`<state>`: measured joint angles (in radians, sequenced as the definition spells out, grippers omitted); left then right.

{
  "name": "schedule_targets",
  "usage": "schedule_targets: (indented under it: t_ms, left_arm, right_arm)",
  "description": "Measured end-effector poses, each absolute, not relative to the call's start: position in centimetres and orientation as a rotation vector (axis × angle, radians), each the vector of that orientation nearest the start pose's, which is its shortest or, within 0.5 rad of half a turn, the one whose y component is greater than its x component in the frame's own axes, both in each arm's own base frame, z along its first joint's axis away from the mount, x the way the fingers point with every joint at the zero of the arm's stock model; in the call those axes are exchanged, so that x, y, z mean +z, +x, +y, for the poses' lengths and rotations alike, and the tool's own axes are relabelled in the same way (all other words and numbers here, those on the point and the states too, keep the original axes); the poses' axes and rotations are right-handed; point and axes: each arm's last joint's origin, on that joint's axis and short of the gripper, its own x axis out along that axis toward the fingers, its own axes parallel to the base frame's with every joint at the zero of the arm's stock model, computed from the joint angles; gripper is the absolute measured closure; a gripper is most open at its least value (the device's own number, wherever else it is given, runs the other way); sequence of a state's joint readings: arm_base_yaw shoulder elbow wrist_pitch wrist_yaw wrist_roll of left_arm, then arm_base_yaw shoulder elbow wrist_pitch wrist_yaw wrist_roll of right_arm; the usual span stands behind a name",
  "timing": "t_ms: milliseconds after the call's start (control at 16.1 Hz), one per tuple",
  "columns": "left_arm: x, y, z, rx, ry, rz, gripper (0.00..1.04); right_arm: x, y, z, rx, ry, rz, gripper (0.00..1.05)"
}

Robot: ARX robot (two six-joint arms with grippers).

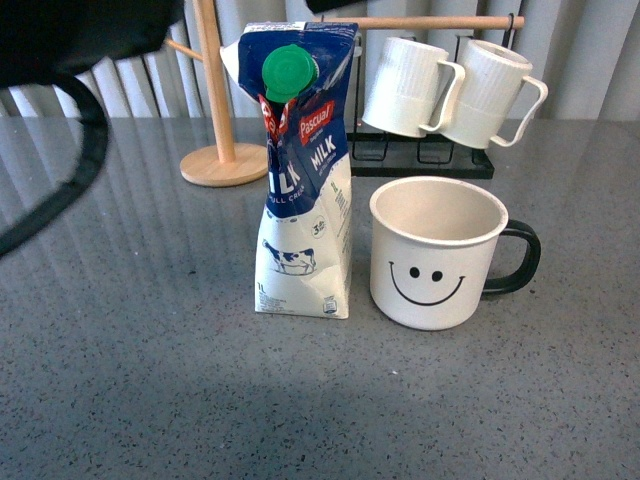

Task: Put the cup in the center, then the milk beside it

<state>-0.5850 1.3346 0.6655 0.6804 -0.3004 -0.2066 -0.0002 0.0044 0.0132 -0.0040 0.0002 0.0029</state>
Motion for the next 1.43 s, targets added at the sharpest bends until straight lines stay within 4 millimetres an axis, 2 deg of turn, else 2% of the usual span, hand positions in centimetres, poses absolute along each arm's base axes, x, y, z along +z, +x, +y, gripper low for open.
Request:
schedule_targets:
  t_ms: [124, 248, 310, 372, 434, 620, 744, 930, 1054, 1426]
  left_arm:
    - [27.9, 22.9, -11.6, -0.274, -0.2, -0.046, 0.07]
    - [28.9, 21.2, -8.3, -0.191, -0.146, -0.062, 0.09]
    - [28.5, 20.0, -6.4, -0.068, -0.083, -0.022, 0.22]
    - [26.9, 18.5, -4.5, 0.004, -0.046, -0.004, 0.34]
    - [25.7, 17.6, -3.6, 0.027, -0.036, -0.009, 0.46]
    - [22.5, 16.0, -2.3, 0.001, -0.015, 0.011, 0.82]
    - [21.5, 15.1, -1.7, 0.005, -0.018, 0.001, 1.04]
    - [19.9, 14.0, -1.1, 0.0, -0.017, 0.004, 1.03]
    - [19.2, 13.4, 0.2, 0.025, -0.017, 0.003, 1.03]
    - [18.0, 12.2, 0.0, -0.001, -0.017, 0.006, 1.03]
  right_arm:
    - [16.7, 9.7, 0.0, 0.0, 0.003, -0.005, 0.07]
    - [16.7, 9.7, 0.0, 0.0, 0.003, -0.005, 0.07]
    - [16.7, 9.7, 0.0, 0.0, 0.003, -0.005, 0.07]
    - [16.7, 9.7, 0.0, -0.001, 0.003, -0.004, 0.07]
    - [16.7, 9.7, 0.0, 0.0, 0.003, -0.005, 0.07]
    - [16.7, 9.7, 0.0, 0.0, 0.003, -0.004, 0.07]
    - [16.7, 9.7, 0.0, 0.0, 0.003, -0.004, 0.07]
    - [16.7, 9.7, 0.0, 0.0, 0.003, -0.004, 0.07]
    - [16.7, 9.7, 0.0, 0.0, 0.003, -0.005, 0.07]
    - [16.7, 9.7, 0.0, 0.0, 0.003, -0.004, 0.07]
